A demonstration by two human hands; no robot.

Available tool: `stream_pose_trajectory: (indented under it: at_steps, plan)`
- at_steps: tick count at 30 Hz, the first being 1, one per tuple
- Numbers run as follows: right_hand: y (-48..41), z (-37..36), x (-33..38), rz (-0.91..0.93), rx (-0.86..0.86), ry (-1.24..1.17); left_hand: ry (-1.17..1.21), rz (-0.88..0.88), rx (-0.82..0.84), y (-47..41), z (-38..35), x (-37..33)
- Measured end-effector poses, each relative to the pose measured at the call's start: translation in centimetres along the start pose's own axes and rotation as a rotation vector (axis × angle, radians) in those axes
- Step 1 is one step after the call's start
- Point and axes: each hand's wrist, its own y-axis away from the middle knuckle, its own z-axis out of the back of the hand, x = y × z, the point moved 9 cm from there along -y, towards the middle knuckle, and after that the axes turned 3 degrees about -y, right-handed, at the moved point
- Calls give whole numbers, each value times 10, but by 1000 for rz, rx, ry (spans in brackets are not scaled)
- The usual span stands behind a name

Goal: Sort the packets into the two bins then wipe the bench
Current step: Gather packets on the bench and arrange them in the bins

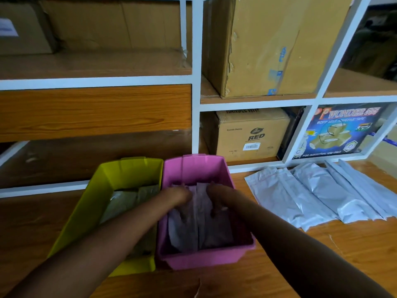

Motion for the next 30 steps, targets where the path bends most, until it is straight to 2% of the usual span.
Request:
stream_pose_trajectory:
  at_steps: [2,4,8,11,13,16,20,25,30]
  plan:
    - [-2,21,24,125,-55,286,109,-28,-116,21,28,-2]
    - [17,33,40,287,-99,415,272,-48,-305,44,55,-7]
    - [84,67,29,410,-340,339,682,-5,-805,110,88,-23]
    - [143,89,-6,384,-469,196,902,-19,-1062,158,81,-63]
    - [188,105,-33,379,-592,131,976,-74,-1160,190,78,-103]
    - [245,117,-80,387,-740,37,1008,-141,-1191,225,70,-168]
    - [296,120,-143,356,-820,-21,1081,-139,-1215,238,42,-229]
    - [318,117,-201,312,-782,-41,1136,-145,-1098,225,2,-278]
    - [304,120,-242,289,-734,-80,1109,-155,-1100,210,2,-295]
